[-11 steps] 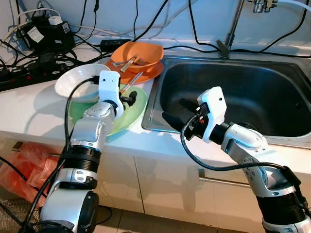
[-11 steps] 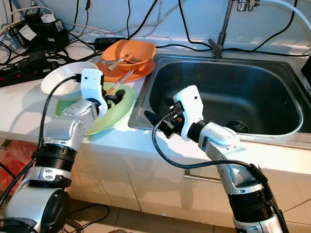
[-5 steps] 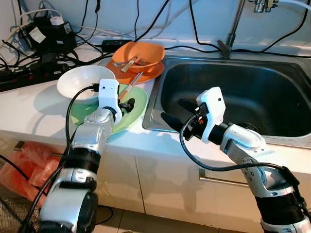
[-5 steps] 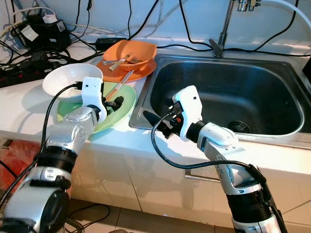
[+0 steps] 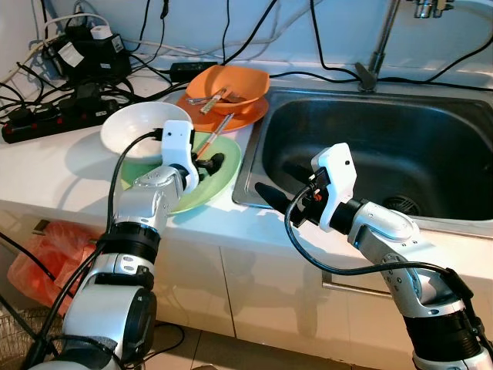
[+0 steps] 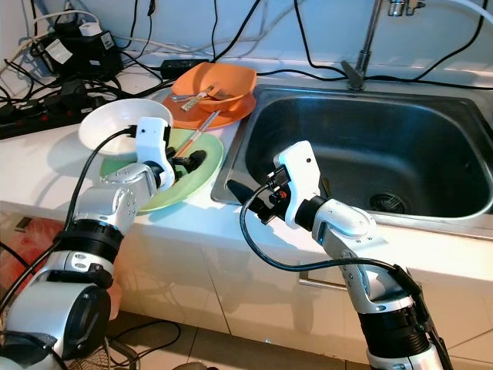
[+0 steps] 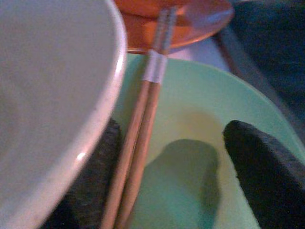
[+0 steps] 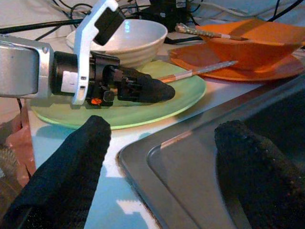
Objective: Kitchen organization
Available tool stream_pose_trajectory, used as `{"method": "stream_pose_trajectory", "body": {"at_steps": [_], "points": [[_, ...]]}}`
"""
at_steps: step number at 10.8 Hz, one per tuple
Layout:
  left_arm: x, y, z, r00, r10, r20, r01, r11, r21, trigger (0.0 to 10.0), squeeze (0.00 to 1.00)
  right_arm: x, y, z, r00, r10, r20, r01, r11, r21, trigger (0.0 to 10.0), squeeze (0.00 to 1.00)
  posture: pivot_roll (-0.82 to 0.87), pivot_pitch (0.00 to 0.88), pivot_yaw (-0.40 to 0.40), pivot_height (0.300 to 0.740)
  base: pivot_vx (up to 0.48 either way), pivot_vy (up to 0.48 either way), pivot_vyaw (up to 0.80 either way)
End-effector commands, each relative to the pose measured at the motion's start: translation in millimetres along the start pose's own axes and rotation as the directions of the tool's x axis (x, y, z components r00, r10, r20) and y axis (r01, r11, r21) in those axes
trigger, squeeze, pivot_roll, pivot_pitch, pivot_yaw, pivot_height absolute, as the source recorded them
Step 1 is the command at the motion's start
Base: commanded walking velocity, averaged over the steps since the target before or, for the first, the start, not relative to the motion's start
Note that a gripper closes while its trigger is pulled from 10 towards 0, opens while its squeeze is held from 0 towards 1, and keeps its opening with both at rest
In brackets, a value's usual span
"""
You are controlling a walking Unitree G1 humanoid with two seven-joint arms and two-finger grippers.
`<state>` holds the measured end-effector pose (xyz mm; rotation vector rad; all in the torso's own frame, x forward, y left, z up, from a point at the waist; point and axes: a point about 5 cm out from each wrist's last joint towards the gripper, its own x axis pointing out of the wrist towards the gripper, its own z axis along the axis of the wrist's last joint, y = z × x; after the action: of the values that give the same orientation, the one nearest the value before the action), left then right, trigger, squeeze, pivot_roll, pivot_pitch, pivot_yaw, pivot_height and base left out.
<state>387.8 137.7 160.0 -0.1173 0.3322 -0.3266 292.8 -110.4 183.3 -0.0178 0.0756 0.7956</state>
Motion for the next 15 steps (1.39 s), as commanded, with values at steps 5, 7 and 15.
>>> {"method": "stream_pose_trajectory", "body": {"at_steps": [5,7,15], "points": [[-3.0,6.9,-52,0.97,-0.048,-0.237,0.03,0.997,-0.077,0.0,0.0,-1.3,2.4,4,1.0,0.003,0.015,-0.003,1.0,-0.003,10.0,0.0,0.02,0.045,0.084,0.74,0.0,0.0,0.0],[-5.9,13.5,-58,0.963,-0.039,-0.265,0.022,0.998,-0.066,0.0,0.0,-1.5,2.7,3,1.0,0.0,0.015,0.0,1.0,-0.002,10.0,0.0,0.02,0.046,0.086,0.74,0.0,0.0,0.0],[-9.6,13.6,-77,0.947,-0.067,-0.315,0.042,0.995,-0.087,0.0,0.0,-2.2,2.7,3,1.0,0.0,0.016,0.0,1.0,-0.004,10.0,0.0,0.02,0.043,0.086,0.74,0.0,0.0,0.0]]}}
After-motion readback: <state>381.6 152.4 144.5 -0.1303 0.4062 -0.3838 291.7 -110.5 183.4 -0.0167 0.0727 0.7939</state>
